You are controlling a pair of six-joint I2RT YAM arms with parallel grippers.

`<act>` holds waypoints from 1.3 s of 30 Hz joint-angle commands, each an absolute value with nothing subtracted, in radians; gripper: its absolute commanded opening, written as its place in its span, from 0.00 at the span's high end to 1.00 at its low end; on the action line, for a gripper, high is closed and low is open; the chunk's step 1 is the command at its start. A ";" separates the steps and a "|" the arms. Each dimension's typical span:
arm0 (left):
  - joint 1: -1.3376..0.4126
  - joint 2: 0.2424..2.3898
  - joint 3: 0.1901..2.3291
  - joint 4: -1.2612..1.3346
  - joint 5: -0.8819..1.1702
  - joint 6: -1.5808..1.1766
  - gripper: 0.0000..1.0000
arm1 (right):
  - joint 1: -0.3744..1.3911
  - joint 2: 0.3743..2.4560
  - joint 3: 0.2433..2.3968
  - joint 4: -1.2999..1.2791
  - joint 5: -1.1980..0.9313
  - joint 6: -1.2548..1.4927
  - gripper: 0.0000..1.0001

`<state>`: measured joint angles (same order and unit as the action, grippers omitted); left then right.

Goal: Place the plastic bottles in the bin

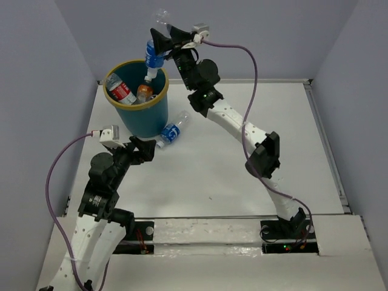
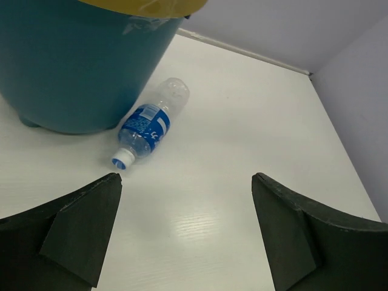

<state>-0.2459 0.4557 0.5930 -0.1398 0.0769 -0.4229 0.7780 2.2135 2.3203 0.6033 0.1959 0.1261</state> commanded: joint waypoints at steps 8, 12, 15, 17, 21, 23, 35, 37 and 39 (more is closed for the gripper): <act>-0.344 0.436 0.588 -0.137 0.046 -0.453 0.03 | 0.818 2.566 2.640 0.608 0.075 -0.034 0.16; -0.345 0.459 0.597 -0.130 0.048 -0.439 0.03 | 0.818 2.403 2.503 0.558 -0.017 -0.005 0.00; -0.345 0.494 0.610 -0.126 0.048 -0.433 0.03 | 0.818 2.298 2.392 0.552 -0.050 0.038 0.00; -0.347 0.520 0.618 -0.109 0.060 -0.436 0.03 | 0.818 2.170 2.237 0.557 -0.066 0.054 0.00; -0.377 0.624 0.644 -0.062 0.086 -0.453 0.03 | 0.818 1.920 1.904 0.564 -0.014 0.084 0.02; -0.417 0.669 0.667 -0.049 0.034 -0.449 0.03 | 0.807 1.806 1.739 0.577 0.049 0.104 0.05; -0.776 1.303 0.992 0.026 -0.429 -0.295 0.03 | 0.690 1.047 0.652 0.470 0.318 0.497 0.32; -0.778 1.414 1.079 0.018 -0.490 -0.226 0.03 | 0.681 0.974 0.583 0.447 0.318 0.517 0.30; -0.778 1.500 1.135 0.058 -0.543 -0.126 0.03 | 0.681 0.867 0.499 0.408 0.316 0.528 0.27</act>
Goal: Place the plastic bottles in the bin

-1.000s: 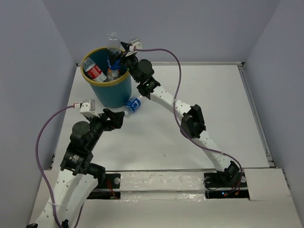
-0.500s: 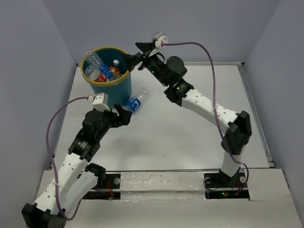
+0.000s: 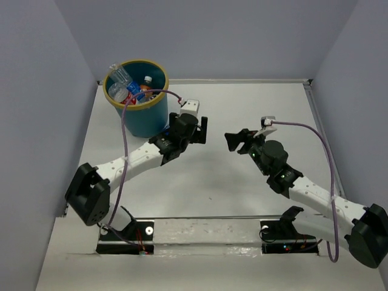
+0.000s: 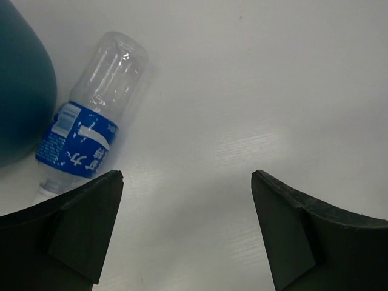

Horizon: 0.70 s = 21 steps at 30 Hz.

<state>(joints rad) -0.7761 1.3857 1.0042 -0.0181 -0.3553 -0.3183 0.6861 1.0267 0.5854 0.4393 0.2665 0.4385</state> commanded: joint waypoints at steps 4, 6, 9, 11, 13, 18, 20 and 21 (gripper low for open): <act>-0.770 1.662 1.233 0.092 -0.595 0.000 0.02 | 0.681 0.697 0.387 0.356 0.339 0.557 0.25; -0.744 1.757 1.276 0.081 -0.586 0.040 0.02 | 0.681 0.623 0.356 0.315 0.333 0.589 0.25; -0.709 1.834 1.337 0.078 -0.562 0.051 0.02 | 0.681 0.574 0.341 0.278 0.301 0.603 0.24; -0.690 1.906 1.379 0.064 -0.578 0.073 0.02 | 0.681 0.549 0.325 0.270 0.269 0.604 0.23; -0.687 1.972 1.400 0.064 -0.612 0.097 0.02 | 0.681 0.545 0.313 0.270 0.241 0.604 0.22; -0.666 2.060 1.482 0.063 -0.684 0.126 0.01 | 0.681 0.593 0.287 0.282 0.167 0.604 0.21; -0.655 2.068 1.496 0.071 -0.677 0.124 0.01 | 0.681 0.612 0.273 0.299 0.150 0.607 0.21; -0.644 2.075 1.499 0.071 -0.673 0.124 0.01 | 0.681 0.615 0.270 0.305 0.150 0.612 0.21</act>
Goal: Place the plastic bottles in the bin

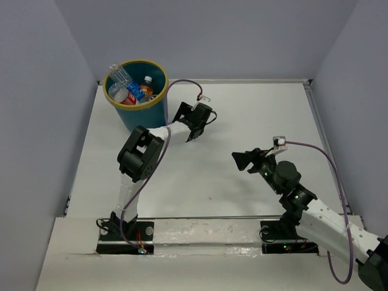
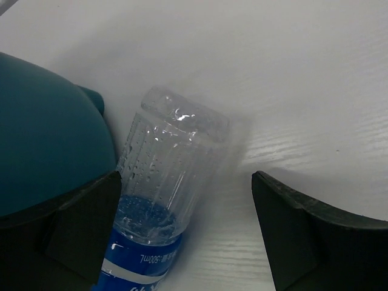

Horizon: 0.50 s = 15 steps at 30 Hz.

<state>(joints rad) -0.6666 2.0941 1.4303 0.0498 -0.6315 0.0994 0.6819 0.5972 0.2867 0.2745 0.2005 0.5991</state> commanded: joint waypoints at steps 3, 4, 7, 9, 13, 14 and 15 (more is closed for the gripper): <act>-0.627 2.108 1.509 0.068 -0.661 0.129 0.02 | 0.681 0.629 0.265 0.321 0.147 0.614 0.21; -0.620 2.123 1.506 0.067 -0.655 0.130 0.05 | 0.681 0.630 0.267 0.322 0.149 0.612 0.21; -0.617 2.141 1.512 0.049 -0.644 0.132 0.09 | 0.681 0.635 0.268 0.322 0.155 0.611 0.21; -0.620 2.151 1.525 0.049 -0.628 0.126 0.15 | 0.681 0.637 0.268 0.327 0.160 0.612 0.21; -0.620 2.164 1.543 0.023 -0.621 0.121 0.16 | 0.681 0.634 0.272 0.324 0.158 0.614 0.20; -0.620 2.174 1.552 0.006 -0.620 0.120 0.16 | 0.681 0.623 0.272 0.318 0.158 0.615 0.19; -0.620 2.178 1.554 0.003 -0.618 0.118 0.17 | 0.681 0.617 0.270 0.314 0.158 0.617 0.18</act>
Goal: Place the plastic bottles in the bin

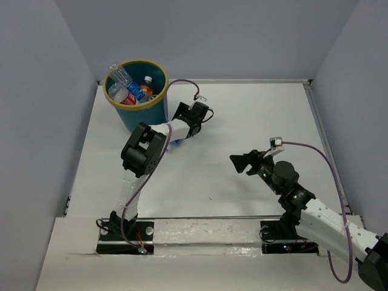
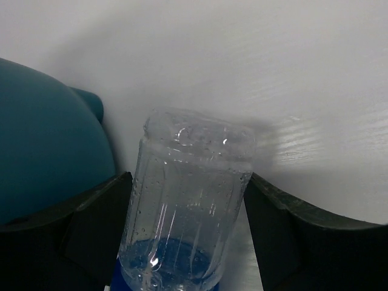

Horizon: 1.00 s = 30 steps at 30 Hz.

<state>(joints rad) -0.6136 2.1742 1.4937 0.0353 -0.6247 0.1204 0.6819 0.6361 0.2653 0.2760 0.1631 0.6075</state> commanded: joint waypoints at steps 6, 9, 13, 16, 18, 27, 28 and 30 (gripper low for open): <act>-0.623 2.116 1.545 0.002 -0.551 0.052 0.47 | 0.681 0.568 0.268 0.265 0.172 0.627 0.18; -0.655 1.990 1.557 0.002 -0.479 0.012 0.69 | 0.681 0.520 0.267 0.230 0.186 0.630 0.18; -0.692 1.828 1.585 0.002 -0.387 -0.038 0.69 | 0.681 0.486 0.259 0.192 0.202 0.630 0.19; -0.699 1.694 1.621 0.002 -0.316 -0.077 0.69 | 0.681 0.468 0.249 0.178 0.209 0.630 0.19; -0.699 1.631 1.644 0.030 -0.319 -0.063 0.69 | 0.681 0.456 0.245 0.172 0.218 0.621 0.20; -0.505 1.493 1.784 0.096 -0.405 -0.061 0.69 | 0.681 0.495 0.250 0.196 0.203 0.584 0.19; -0.447 1.496 1.789 0.125 -0.405 -0.075 0.69 | 0.681 0.505 0.247 0.204 0.196 0.583 0.19; -0.398 1.515 1.810 0.165 -0.397 -0.101 0.69 | 0.681 0.515 0.245 0.221 0.175 0.581 0.19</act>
<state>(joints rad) -0.4828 1.4517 1.7889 0.1085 -0.3859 -0.0574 0.6819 0.5018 0.2459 0.1642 0.2024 0.6056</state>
